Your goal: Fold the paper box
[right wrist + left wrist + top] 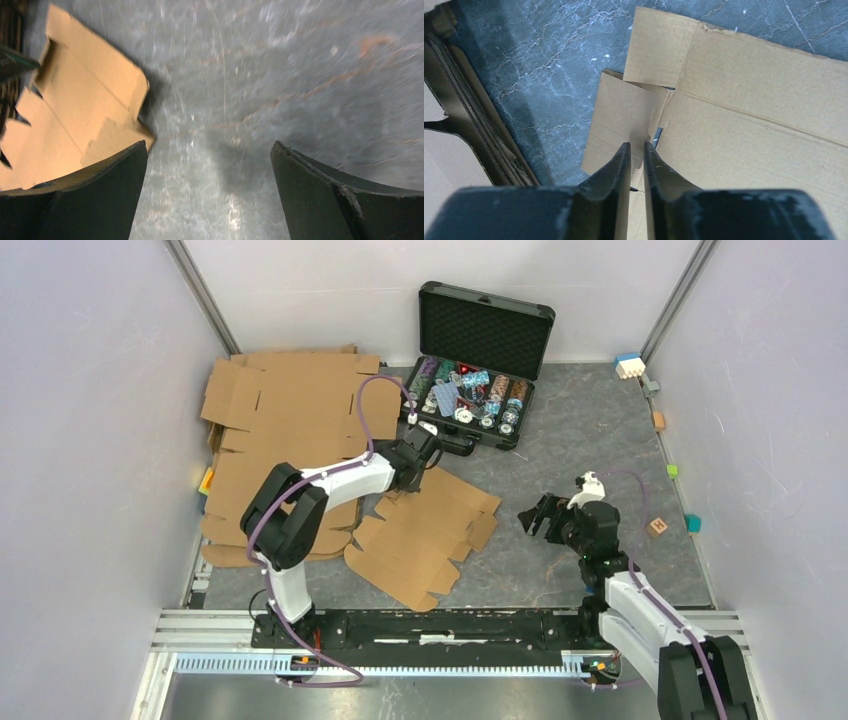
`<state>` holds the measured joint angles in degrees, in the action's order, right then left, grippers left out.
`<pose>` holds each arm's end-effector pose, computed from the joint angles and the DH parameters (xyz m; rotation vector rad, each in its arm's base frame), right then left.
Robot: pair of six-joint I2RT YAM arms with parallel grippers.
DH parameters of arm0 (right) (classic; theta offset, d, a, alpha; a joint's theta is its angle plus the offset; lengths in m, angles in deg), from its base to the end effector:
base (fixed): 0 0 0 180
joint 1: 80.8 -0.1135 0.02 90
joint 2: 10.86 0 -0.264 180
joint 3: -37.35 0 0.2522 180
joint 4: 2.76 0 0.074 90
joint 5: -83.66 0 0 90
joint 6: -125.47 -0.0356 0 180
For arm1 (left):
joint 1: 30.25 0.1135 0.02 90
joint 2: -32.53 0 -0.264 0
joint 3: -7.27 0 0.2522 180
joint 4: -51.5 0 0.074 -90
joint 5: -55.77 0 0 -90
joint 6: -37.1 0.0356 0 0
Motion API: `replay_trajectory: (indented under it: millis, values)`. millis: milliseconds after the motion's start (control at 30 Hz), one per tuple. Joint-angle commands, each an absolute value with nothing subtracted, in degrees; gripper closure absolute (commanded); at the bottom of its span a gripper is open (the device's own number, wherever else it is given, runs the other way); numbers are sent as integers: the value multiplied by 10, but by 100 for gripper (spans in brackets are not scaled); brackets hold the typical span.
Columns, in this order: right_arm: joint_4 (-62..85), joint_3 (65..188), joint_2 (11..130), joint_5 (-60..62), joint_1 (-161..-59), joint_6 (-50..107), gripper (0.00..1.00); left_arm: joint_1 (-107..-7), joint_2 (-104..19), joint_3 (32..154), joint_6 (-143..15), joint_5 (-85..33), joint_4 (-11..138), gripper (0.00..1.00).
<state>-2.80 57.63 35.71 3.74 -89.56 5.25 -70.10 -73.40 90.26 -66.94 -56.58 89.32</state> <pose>0.1596 0.0309 0.1453 0.2741 2.0570 0.6022 0.2981 -0.2311 0.1758 0.4350 2.4781 0.1455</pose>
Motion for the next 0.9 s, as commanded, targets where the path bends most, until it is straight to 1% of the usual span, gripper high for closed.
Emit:
replay_trajectory:
  millis: [0,67,133,267,300,367,400,433,467,533,600,733,867]
  values:
    - [22,604,378,81,-925,57,2,-699,-698,896,-676,-572,875,84]
    - [31,612,368,80,-939,62,2,-700,-693,895,-679,-580,876,90]
    - [41,620,355,68,-954,65,2,-699,-685,892,-684,-596,878,90]
    - [98,665,369,-17,-1010,48,2,-699,-671,883,-691,-632,879,90]
    - [108,678,380,-35,-1023,43,2,-699,-670,883,-689,-633,881,84]
    - [131,698,396,-59,-1052,32,2,-699,-673,887,-688,-630,887,62]
    - [129,704,400,-82,-1068,22,2,-699,-674,888,-686,-623,887,49]
    - [122,705,403,-93,-1086,14,2,-699,-674,888,-685,-614,887,41]
    - [115,705,406,-104,-1100,3,2,-699,-675,887,-683,-607,886,35]
    - [95,712,415,-126,-1131,-16,2,-699,-679,889,-682,-601,886,30]
    - [93,728,436,-149,-1162,-31,2,-699,-687,893,-681,-596,888,29]
    - [125,781,492,-210,-1216,-53,2,-699,-709,907,-683,-598,899,29]
    - [178,845,556,-270,-1261,-72,2,-699,-726,918,-683,-605,910,32]
